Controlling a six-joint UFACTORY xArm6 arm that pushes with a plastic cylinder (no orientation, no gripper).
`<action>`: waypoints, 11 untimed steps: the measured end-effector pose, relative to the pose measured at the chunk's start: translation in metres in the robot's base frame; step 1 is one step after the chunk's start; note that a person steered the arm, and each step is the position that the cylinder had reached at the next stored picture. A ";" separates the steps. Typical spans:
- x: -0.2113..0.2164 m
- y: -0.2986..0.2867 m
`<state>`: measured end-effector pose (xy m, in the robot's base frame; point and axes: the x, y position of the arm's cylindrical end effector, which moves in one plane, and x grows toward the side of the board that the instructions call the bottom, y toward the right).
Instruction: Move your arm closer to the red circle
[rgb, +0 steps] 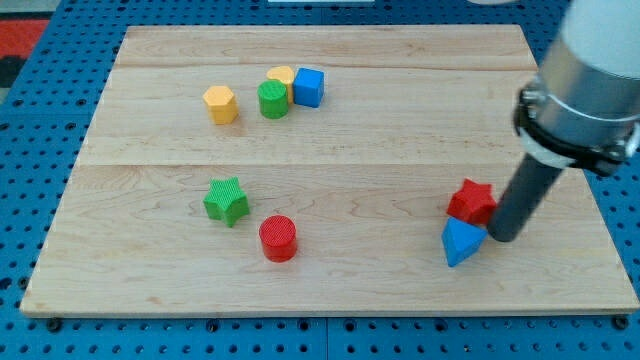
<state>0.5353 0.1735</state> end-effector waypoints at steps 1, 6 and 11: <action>-0.015 -0.005; -0.068 -0.096; 0.022 -0.178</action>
